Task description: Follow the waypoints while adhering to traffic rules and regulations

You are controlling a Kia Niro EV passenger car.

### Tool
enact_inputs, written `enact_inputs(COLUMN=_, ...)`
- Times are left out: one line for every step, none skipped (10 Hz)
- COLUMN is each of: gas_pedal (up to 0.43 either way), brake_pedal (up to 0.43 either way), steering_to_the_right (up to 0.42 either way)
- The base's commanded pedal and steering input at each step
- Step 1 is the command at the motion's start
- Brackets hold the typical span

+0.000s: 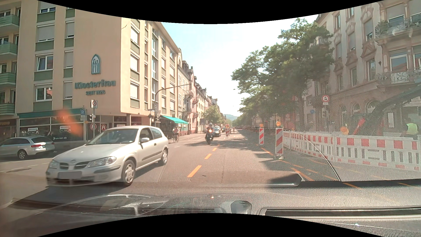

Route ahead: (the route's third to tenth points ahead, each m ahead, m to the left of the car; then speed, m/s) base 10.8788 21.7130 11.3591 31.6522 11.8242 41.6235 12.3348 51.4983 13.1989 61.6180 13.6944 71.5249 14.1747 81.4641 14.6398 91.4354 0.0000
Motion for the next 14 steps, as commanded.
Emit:
enact_inputs(gas_pedal=0.000, brake_pedal=0.183, steering_to_the_right=-0.001)
enact_inputs(gas_pedal=0.000, brake_pedal=0.183, steering_to_the_right=-0.001)
enact_inputs(gas_pedal=0.000, brake_pedal=0.177, steering_to_the_right=-0.001)
enact_inputs(gas_pedal=0.000, brake_pedal=0.177, steering_to_the_right=-0.001)
enact_inputs(gas_pedal=0.000, brake_pedal=0.171, steering_to_the_right=-0.001)
enact_inputs(gas_pedal=0.000, brake_pedal=0.171, steering_to_the_right=-0.001)
enact_inputs(gas_pedal=0.000, brake_pedal=0.165, steering_to_the_right=-0.001)
enact_inputs(gas_pedal=0.000, brake_pedal=0.165, steering_to_the_right=-0.001)
enact_inputs(gas_pedal=0.000, brake_pedal=0.165, steering_to_the_right=-0.001)
enact_inputs(gas_pedal=0.000, brake_pedal=0.165, steering_to_the_right=-0.001)
enact_inputs(gas_pedal=0.000, brake_pedal=0.165, steering_to_the_right=-0.001)
enact_inputs(gas_pedal=0.000, brake_pedal=0.159, steering_to_the_right=-0.001)
enact_inputs(gas_pedal=0.000, brake_pedal=0.165, steering_to_the_right=-0.001)
enact_inputs(gas_pedal=0.000, brake_pedal=0.165, steering_to_the_right=-0.001)
